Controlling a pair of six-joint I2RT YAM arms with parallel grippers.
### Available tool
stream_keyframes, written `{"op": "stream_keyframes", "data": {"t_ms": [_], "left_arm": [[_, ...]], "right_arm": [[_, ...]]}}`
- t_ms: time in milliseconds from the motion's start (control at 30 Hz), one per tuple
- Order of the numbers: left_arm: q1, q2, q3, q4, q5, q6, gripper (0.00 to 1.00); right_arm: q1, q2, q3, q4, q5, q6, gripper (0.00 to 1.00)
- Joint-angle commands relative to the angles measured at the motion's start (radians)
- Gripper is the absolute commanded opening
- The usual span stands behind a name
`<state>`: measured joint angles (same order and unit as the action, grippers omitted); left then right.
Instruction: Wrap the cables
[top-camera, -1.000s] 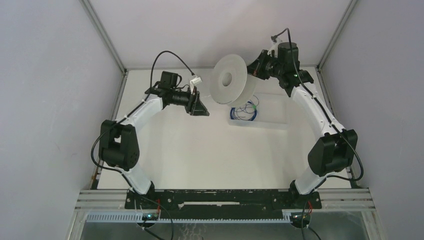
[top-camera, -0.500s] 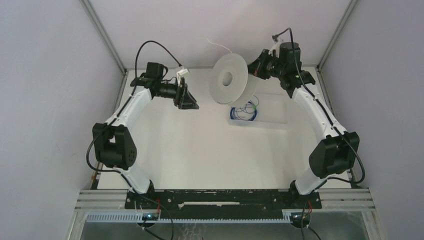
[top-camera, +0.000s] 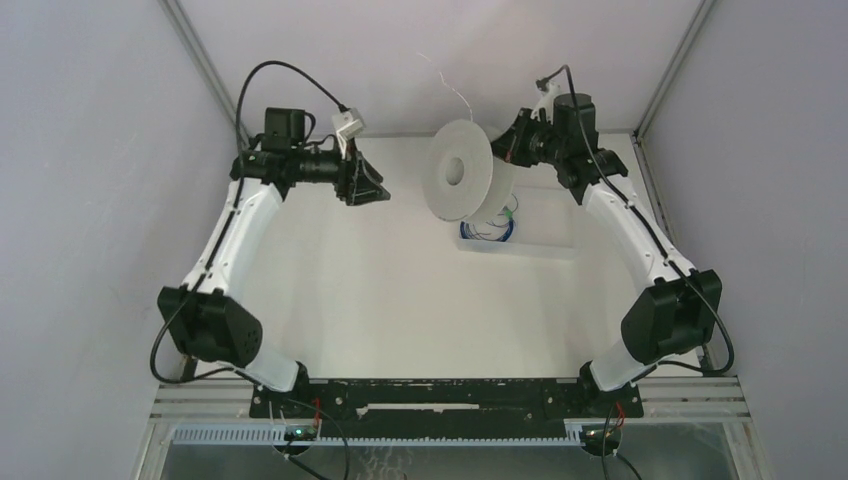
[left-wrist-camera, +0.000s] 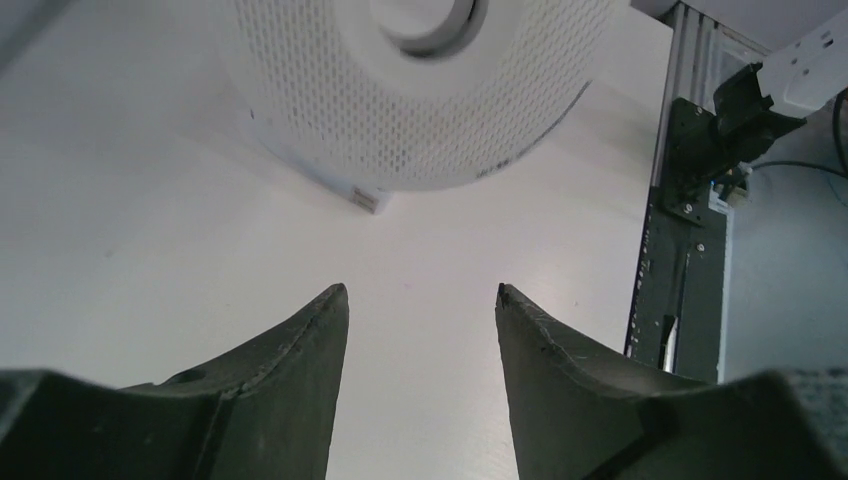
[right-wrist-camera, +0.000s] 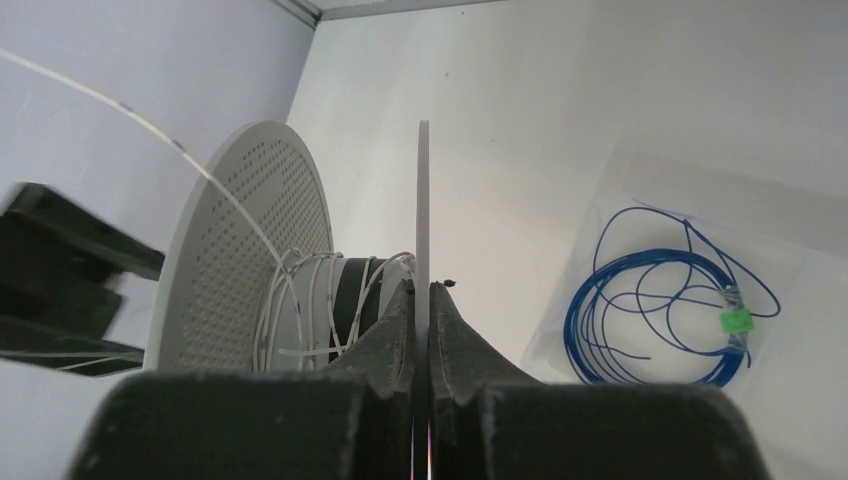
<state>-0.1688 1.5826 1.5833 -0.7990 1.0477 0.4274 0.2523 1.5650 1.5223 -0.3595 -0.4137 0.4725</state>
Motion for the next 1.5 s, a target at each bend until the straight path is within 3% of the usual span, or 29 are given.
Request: {"op": "stream_keyframes", "data": {"t_ms": [0, 200, 333, 500, 833, 1000, 1133, 1333, 1467], "left_arm": [[-0.032, -0.148, 0.078, 0.124, -0.094, -0.128, 0.62], [-0.146, -0.247, 0.093, 0.14, -0.313, -0.13, 0.66], [-0.183, -0.222, 0.085, 0.173, -0.335, -0.219, 0.66], [-0.24, -0.206, 0.041, 0.188, -0.322, -0.196, 0.67], [-0.209, -0.202, -0.164, 0.236, -0.416, -0.193, 0.67], [-0.122, -0.172, -0.287, 0.366, -0.351, -0.27, 0.67], [-0.094, -0.083, -0.302, 0.38, -0.323, -0.226, 0.68], [-0.085, 0.093, -0.272, 0.383, -0.136, -0.135, 0.69], [-0.086, 0.168, -0.252, 0.377, -0.095, -0.081, 0.69]], "right_arm": [[0.051, -0.065, -0.002, 0.048, 0.052, -0.094, 0.0], [0.135, -0.058, -0.003, 0.008, 0.188, -0.218, 0.0], [0.183, -0.06, -0.019, 0.02, 0.253, -0.26, 0.0], [0.211, -0.04, -0.005, 0.018, 0.268, -0.265, 0.0], [0.201, -0.045, 0.084, -0.021, 0.311, -0.281, 0.0], [0.182, -0.055, 0.107, -0.032, 0.293, -0.267, 0.0], [0.174, -0.062, 0.12, -0.042, 0.256, -0.256, 0.0], [0.16, -0.092, 0.13, -0.052, 0.172, -0.233, 0.0], [0.147, -0.122, 0.147, -0.064, 0.113, -0.222, 0.0]]}}
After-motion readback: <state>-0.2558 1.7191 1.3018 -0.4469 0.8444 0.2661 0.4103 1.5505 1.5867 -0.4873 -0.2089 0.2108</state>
